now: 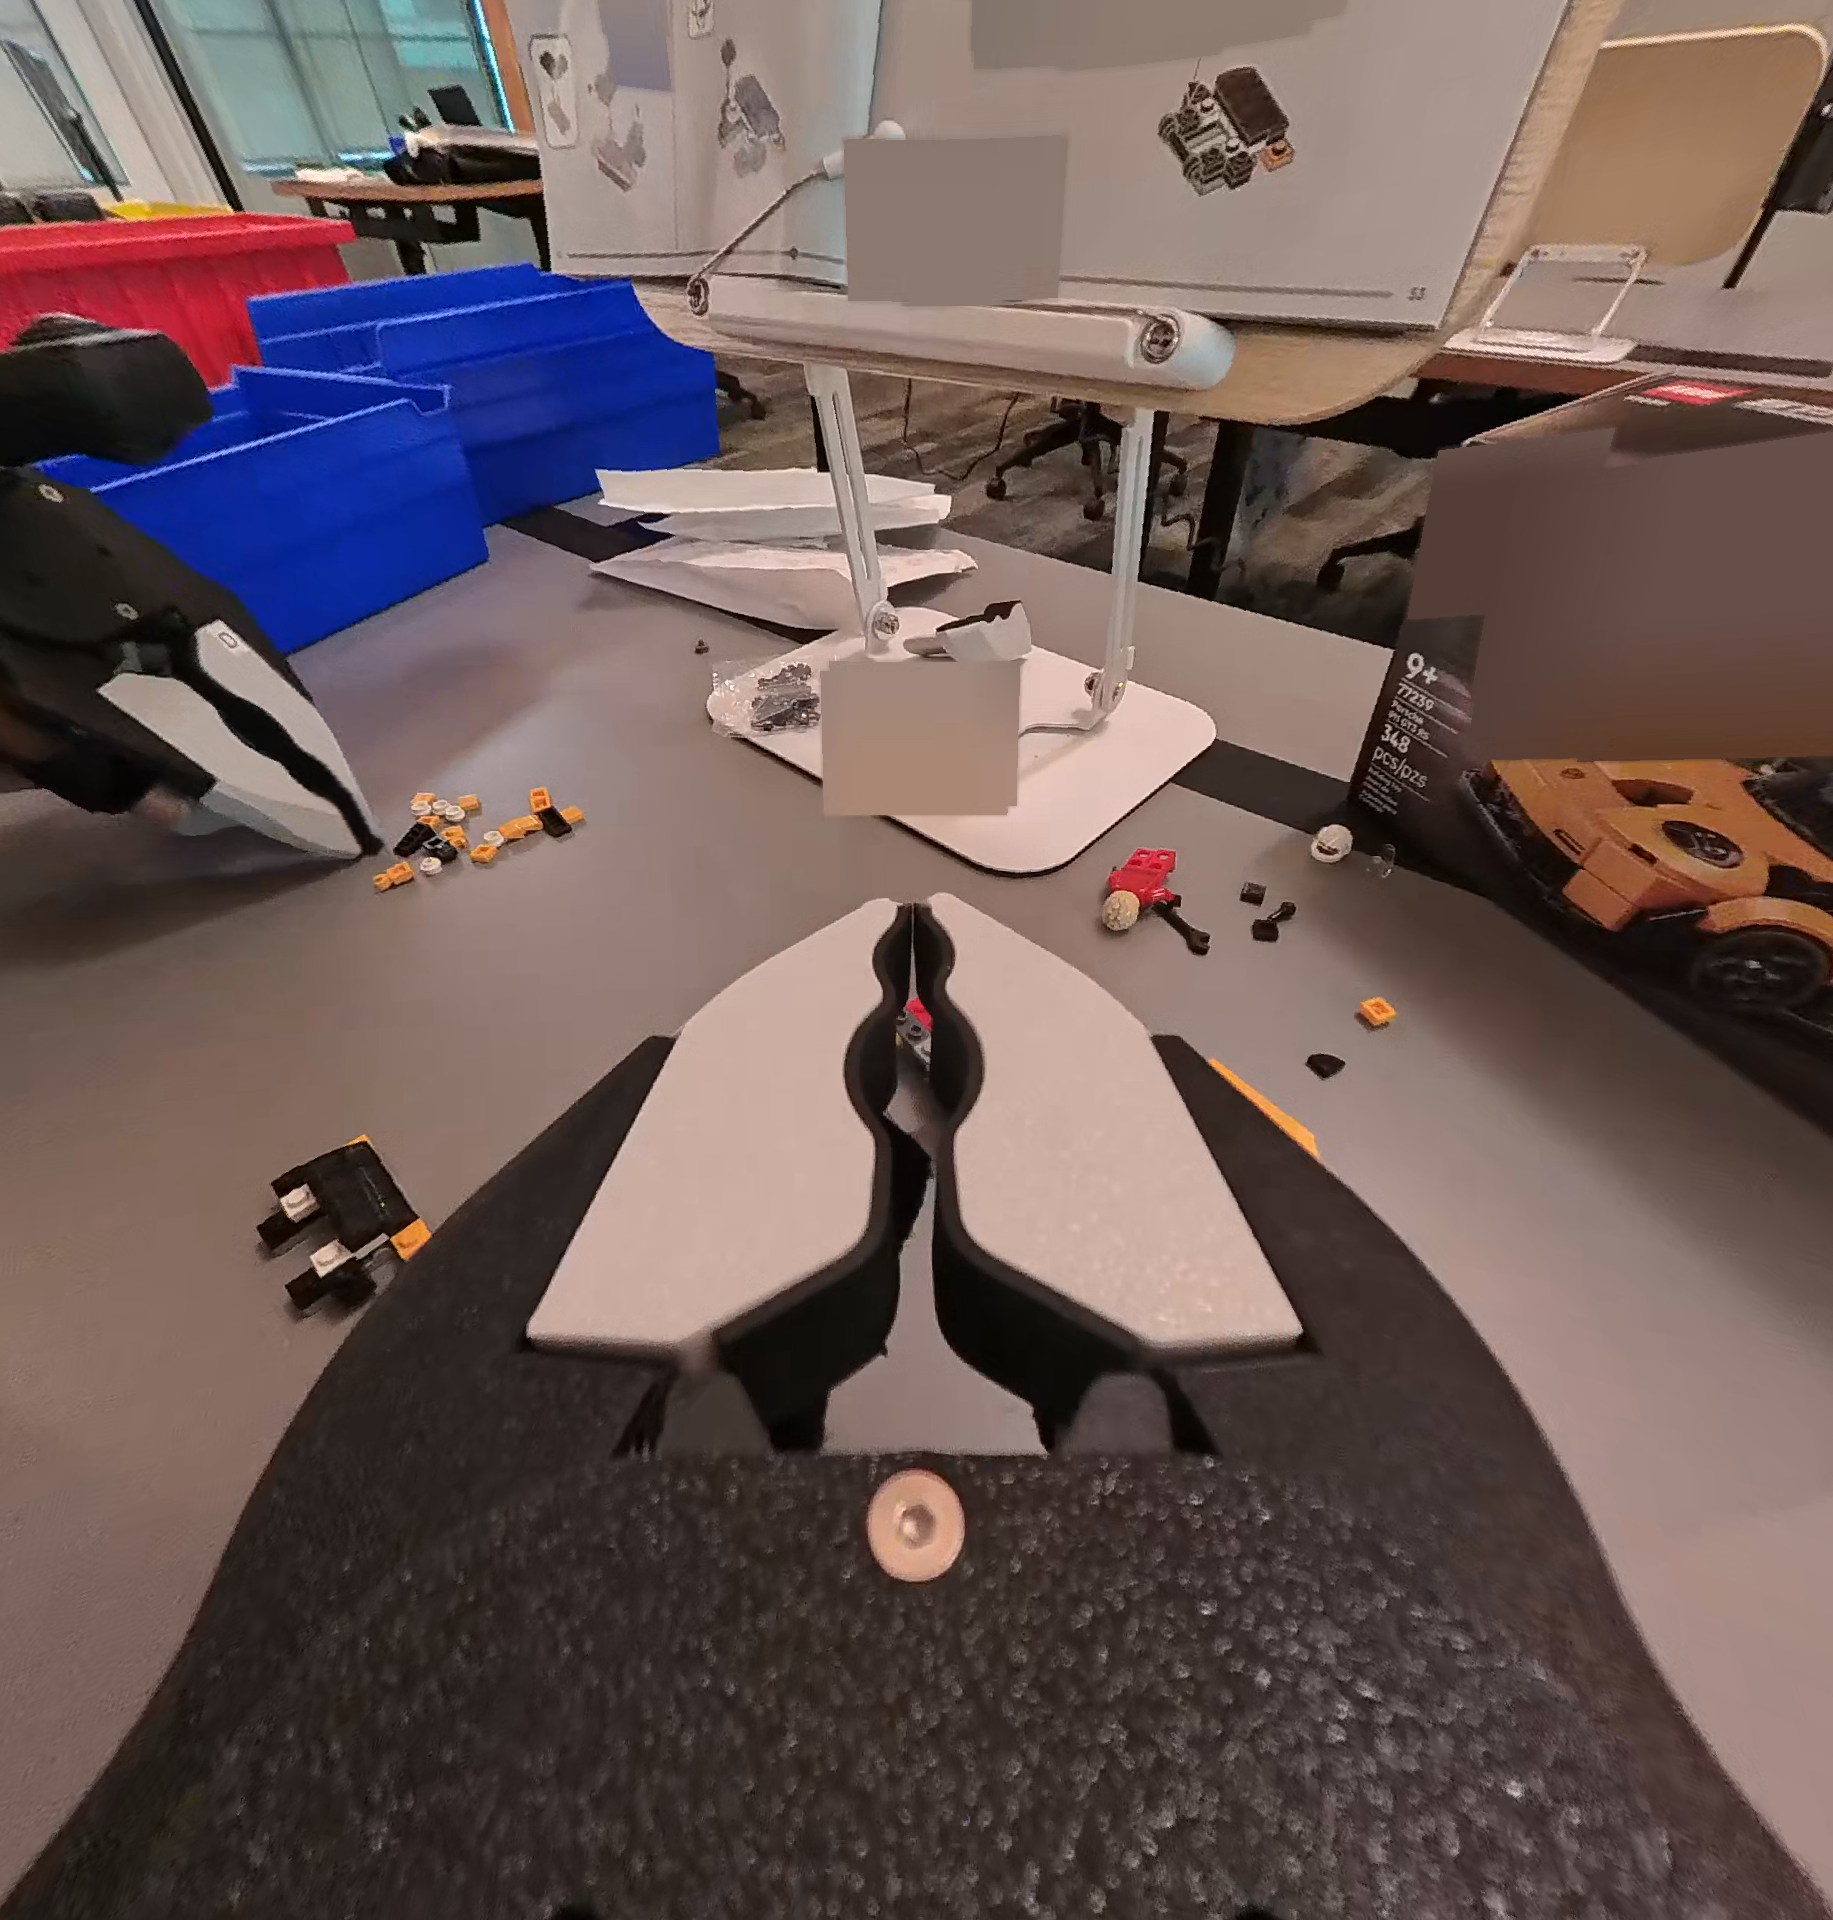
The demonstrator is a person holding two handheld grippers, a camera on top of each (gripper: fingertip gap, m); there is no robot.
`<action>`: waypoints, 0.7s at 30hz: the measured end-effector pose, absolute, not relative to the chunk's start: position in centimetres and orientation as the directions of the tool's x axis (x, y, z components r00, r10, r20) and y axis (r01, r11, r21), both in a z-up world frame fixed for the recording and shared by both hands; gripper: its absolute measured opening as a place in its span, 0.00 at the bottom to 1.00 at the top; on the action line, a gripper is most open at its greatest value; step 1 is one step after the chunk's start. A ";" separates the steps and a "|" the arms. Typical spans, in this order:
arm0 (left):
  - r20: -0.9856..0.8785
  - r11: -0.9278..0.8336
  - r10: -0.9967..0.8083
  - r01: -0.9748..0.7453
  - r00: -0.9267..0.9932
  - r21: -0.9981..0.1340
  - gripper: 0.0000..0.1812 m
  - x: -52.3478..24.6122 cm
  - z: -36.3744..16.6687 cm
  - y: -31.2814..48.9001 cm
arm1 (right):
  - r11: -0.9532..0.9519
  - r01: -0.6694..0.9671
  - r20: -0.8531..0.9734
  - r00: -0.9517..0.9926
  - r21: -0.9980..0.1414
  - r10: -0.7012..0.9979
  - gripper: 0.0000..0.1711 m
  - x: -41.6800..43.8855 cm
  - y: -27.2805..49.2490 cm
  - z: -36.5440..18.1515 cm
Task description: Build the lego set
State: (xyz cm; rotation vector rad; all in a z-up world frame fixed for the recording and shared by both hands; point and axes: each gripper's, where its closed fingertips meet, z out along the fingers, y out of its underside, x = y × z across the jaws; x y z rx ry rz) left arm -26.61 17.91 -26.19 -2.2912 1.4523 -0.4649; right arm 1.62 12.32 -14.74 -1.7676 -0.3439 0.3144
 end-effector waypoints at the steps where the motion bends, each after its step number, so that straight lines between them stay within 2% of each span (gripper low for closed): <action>1: 0.074 -0.377 -0.916 -0.787 0.393 -0.488 0.04 -26.4 -26.0 17.5 | -0.208 0.058 -0.029 0.919 -0.976 0.394 0.00 1.7 12.3 -14.6; 5: 0.153 -0.268 -0.963 -0.761 0.221 -0.591 0.04 -21.4 -23.8 13.6 | -0.202 0.050 -0.034 0.919 -0.978 0.392 0.00 1.8 12.4 -14.7; 7: 0.120 -0.190 -0.982 -0.760 0.148 -0.621 0.04 -18.0 -23.7 12.2 | -0.215 0.045 -0.045 0.917 -0.976 0.396 0.00 1.7 12.5 -15.1; 11: 0.053 -0.097 -0.995 -0.816 0.081 -0.569 0.04 -14.8 -25.8 11.7 | -0.200 0.080 -0.007 0.916 -0.977 0.400 0.00 1.6 12.2 -15.2; 13: 0.068 -0.090 -0.996 -0.818 0.063 -0.569 0.04 -14.4 -26.1 11.4 | -0.193 0.098 0.012 0.915 -0.976 0.404 0.00 1.6 12.1 -15.2; 16: 0.073 -0.085 -0.996 -0.809 0.053 -0.581 0.14 -14.6 -25.6 11.3 | -0.193 0.110 0.020 0.909 -0.975 0.416 0.00 1.5 12.0 -15.4; 21: 0.067 -0.178 -0.982 -0.753 0.176 -0.633 0.13 -18.8 -22.7 14.1 | -0.190 0.110 0.020 0.906 -0.975 0.423 0.00 1.5 11.8 -15.3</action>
